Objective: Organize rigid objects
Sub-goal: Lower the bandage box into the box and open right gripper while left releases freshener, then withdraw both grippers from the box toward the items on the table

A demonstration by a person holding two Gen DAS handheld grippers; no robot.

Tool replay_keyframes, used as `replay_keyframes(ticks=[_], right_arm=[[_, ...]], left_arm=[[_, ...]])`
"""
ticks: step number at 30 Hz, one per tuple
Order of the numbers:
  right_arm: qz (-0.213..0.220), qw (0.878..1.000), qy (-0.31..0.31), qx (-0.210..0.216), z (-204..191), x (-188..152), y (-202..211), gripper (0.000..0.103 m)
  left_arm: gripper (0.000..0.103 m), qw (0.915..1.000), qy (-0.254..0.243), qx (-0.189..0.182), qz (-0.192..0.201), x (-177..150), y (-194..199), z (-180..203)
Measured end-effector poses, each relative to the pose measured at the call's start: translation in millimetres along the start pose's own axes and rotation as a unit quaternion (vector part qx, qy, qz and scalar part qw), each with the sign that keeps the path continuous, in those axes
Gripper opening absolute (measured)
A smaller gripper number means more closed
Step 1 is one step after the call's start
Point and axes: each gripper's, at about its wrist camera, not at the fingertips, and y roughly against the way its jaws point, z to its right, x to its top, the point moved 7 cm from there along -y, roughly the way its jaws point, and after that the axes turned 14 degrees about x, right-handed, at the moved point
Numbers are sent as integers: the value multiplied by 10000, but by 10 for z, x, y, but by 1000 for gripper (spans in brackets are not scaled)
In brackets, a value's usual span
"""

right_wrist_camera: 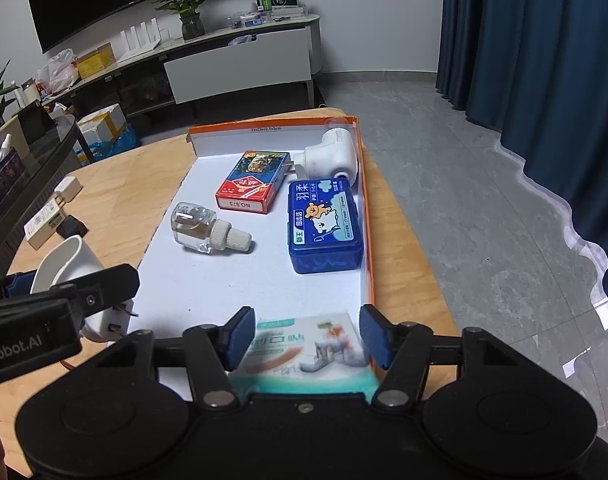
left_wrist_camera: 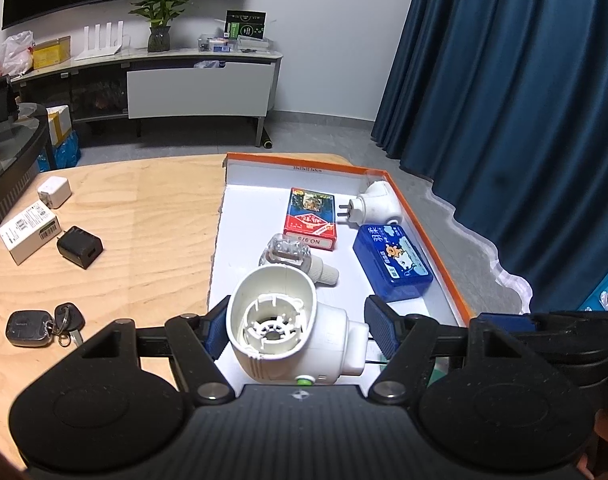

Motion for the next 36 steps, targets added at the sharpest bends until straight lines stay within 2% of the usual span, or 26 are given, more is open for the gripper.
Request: replay_keyframes(ticks=[3, 9, 13, 17, 21, 26, 36], right_arm=[[132, 9999, -45, -40, 37, 22, 42, 82], [727, 9966, -259, -304, 172, 173, 274, 83], [820, 9956, -318, -325, 214, 212, 342, 84], [833, 9956, -300, -310, 192, 235, 358, 84], [833, 9960, -224, -232, 106, 266, 366, 84], [760, 9971, -79, -46, -78, 306, 323, 84], [326, 9955, 457, 769, -758, 291, 3, 84]], left_arm=[[70, 10000, -30, -35, -53, -18, -25, 21], [70, 9997, -129, -175, -138, -61, -94, 110], [68, 9987, -269, -351, -263, -138, -133, 221], [76, 9983, -362, -418, -199, -148, -85, 263], [79, 9990, -262, -307, -182, -100, -66, 162], [84, 9998, -122, 15, -134, -13, -36, -107], [85, 9971, 191, 712, -176, 42, -55, -908]])
